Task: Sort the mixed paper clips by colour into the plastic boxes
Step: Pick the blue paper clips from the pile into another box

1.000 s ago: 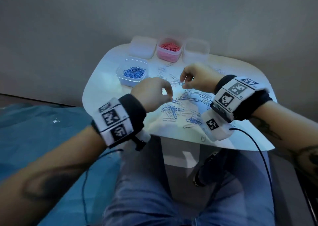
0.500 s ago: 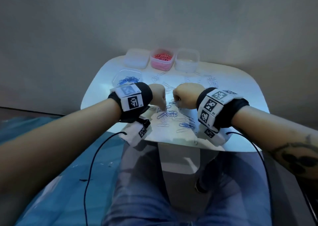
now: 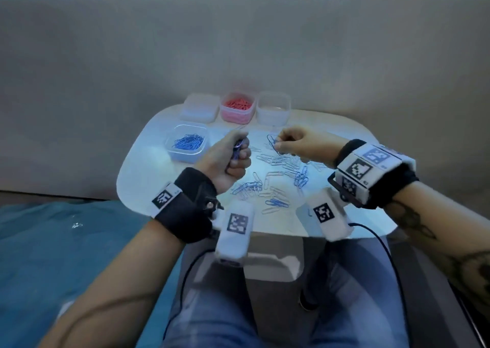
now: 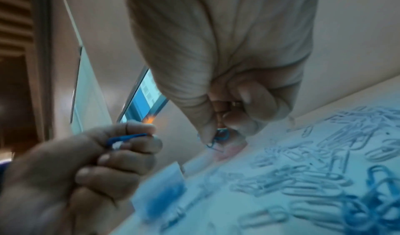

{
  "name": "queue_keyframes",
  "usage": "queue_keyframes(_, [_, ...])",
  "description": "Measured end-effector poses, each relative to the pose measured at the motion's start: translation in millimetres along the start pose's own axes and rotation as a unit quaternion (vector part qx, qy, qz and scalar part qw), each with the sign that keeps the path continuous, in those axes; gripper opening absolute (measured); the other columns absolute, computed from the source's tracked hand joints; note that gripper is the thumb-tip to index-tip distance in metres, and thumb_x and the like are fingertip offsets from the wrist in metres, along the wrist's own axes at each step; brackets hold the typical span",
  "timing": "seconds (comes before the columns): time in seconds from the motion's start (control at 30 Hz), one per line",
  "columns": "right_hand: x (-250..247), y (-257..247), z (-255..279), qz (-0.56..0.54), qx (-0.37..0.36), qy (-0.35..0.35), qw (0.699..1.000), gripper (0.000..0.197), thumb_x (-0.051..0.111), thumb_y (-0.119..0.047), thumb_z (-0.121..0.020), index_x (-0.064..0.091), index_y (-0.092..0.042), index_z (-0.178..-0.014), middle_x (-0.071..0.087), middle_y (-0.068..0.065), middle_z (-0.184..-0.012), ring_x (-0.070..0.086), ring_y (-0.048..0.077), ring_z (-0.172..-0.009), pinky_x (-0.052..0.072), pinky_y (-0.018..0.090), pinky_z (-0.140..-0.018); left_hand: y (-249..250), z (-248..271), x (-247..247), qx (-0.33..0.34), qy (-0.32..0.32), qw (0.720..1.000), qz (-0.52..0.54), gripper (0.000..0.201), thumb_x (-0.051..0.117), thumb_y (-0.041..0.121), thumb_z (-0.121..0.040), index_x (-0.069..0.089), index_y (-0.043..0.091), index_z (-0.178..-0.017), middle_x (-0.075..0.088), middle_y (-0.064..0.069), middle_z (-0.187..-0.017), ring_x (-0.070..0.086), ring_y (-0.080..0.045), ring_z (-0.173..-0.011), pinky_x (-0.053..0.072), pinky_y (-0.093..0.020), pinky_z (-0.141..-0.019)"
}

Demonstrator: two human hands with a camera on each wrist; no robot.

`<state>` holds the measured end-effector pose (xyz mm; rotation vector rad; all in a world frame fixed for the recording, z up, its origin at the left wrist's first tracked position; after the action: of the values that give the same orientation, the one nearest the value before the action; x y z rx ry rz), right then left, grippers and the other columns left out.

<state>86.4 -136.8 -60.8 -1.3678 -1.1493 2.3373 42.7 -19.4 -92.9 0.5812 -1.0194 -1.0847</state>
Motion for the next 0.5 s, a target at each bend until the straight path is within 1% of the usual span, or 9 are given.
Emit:
queue_keyframes(0.03, [-3.6, -5.1, 5.7, -0.04, -0.008, 0.003, 0.999, 0.016, 0.05, -0.016, -0.094, 0.052, -0.015, -0.078, 0.046, 0.002, -0.074, 0.036, 0.01, -0.059, 0.031, 0.016, -0.049, 0.0, -0.2, 4.4, 0.014, -0.007, 0.997, 0.07, 0.033, 0.033, 0.02, -0.095, 0.034, 0.017, -0.062, 0.036, 0.007, -0.041, 0.023, -0.001, -0.028, 0.011, -0.01, -0.027])
queue_keyframes(0.1, [-10.2, -18.7, 16.0, -0.082, -0.029, 0.021, 0.996, 0.013, 0.053, -0.017, -0.092, 0.055, -0.011, -0.081, 0.048, 0.004, -0.075, 0.037, 0.01, -0.06, 0.031, 0.019, -0.05, -0.3, -1.9, 11.4, 0.035, -0.007, 0.982, 0.186, 0.029, 0.031, 0.015, -0.092, 0.037, 0.015, -0.064, 0.04, 0.005, -0.045, 0.027, -0.003, -0.031, 0.015, -0.011, -0.028])
queue_keyframes(0.13, [-12.0, -25.8, 20.0, -0.087, -0.04, 0.027, 0.995, 0.011, 0.054, -0.017, -0.092, 0.056, -0.009, -0.084, 0.047, 0.004, -0.072, 0.037, 0.009, -0.058, 0.031, 0.017, -0.048, -1.4, -3.2, 14.6, 0.041, -0.003, 0.973, 0.229, 0.028, 0.03, 0.013, -0.091, 0.037, 0.015, -0.065, 0.04, 0.004, -0.047, 0.029, -0.004, -0.032, 0.017, -0.011, -0.028])
queue_keyframes(0.2, [-11.8, -37.6, 23.7, -0.084, -0.057, 0.037, 0.994, 0.009, 0.055, -0.016, -0.091, 0.055, -0.009, -0.086, 0.042, 0.001, -0.066, 0.035, 0.004, -0.047, 0.029, 0.011, -0.042, -4.2, -4.8, 21.8, 0.045, 0.005, 0.959, 0.279, 0.028, 0.029, 0.015, -0.091, 0.038, 0.016, -0.065, 0.039, 0.004, -0.048, 0.031, -0.006, -0.034, 0.019, -0.012, -0.029])
queue_keyframes(0.23, [-11.6, -42.0, 23.7, -0.082, -0.064, 0.044, 0.994, 0.009, 0.056, -0.015, -0.091, 0.054, -0.009, -0.084, 0.042, -0.001, -0.064, 0.035, 0.001, -0.041, 0.027, 0.008, -0.039, -4.4, -5.0, 26.0, 0.049, 0.007, 0.955, 0.291, 0.029, 0.03, 0.019, -0.092, 0.037, 0.017, -0.064, 0.038, 0.005, -0.047, 0.032, -0.006, -0.034, 0.018, -0.012, -0.029])
queue_keyframes(0.3, [-11.5, -47.5, 20.4, -0.079, -0.078, 0.07, 0.991, 0.016, 0.057, -0.011, -0.089, 0.053, -0.01, -0.074, 0.048, -0.005, -0.063, 0.042, -0.004, -0.036, 0.03, 0.007, -0.038, -2.6, -4.4, 32.1, 0.071, 0.018, 0.95, 0.304, 0.036, 0.034, 0.033, -0.095, 0.036, 0.019, -0.062, 0.036, 0.006, -0.045, 0.031, -0.005, -0.033, 0.017, -0.012, -0.029])
queue_keyframes(0.37, [-12.8, -49.6, 16.7, -0.078, -0.091, 0.103, 0.987, 0.021, 0.058, -0.007, -0.088, 0.05, -0.013, -0.07, 0.054, -0.008, -0.063, 0.048, -0.009, -0.04, 0.035, 0.006, -0.043, 0.6, -3.5, 32.7, 0.107, 0.042, 0.951, 0.287, 0.041, 0.043, 0.044, -0.093, 0.037, 0.019, -0.062, 0.035, 0.008, -0.043, 0.029, -0.002, -0.032, 0.016, -0.012, -0.028])
queue_keyframes(0.43, [-14.0, -49.1, 13.8, -0.066, -0.101, 0.131, 0.984, 0.02, 0.061, -0.009, -0.086, 0.051, -0.014, -0.07, 0.054, -0.008, -0.062, 0.051, -0.004, -0.048, 0.037, 0.01, -0.049, 3.8, -2.6, 30.7, 0.15, 0.067, 0.957, 0.239, 0.034, 0.049, 0.041, -0.092, 0.04, 0.018, -0.068, 0.034, 0.01, -0.042, 0.027, -0.001, -0.032, 0.017, -0.011, -0.028])
queue_keyframes(0.5, [-13.4, -47.1, 12.1, -0.068, -0.104, 0.142, 0.982, 0.02, 0.064, -0.01, -0.085, 0.052, -0.015, -0.069, 0.053, -0.006, -0.062, 0.048, 0.004, -0.055, 0.035, 0.014, -0.051, 5.8, -1.3, 28.8, 0.182, 0.086, 0.959, 0.201, 0.03, 0.047, 0.033, -0.095, 0.041, 0.017, -0.071, 0.034, 0.011, -0.042, 0.025, 0.0, -0.033, 0.018, -0.011, -0.029])
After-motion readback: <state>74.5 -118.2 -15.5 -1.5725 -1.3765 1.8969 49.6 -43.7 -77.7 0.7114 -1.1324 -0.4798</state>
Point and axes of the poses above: each hand's wrist, its own z-axis away from the middle knuckle, its own x-axis out of the palm, y = z × x, the point moved 7 cm from there along -z, towards the middle knuckle
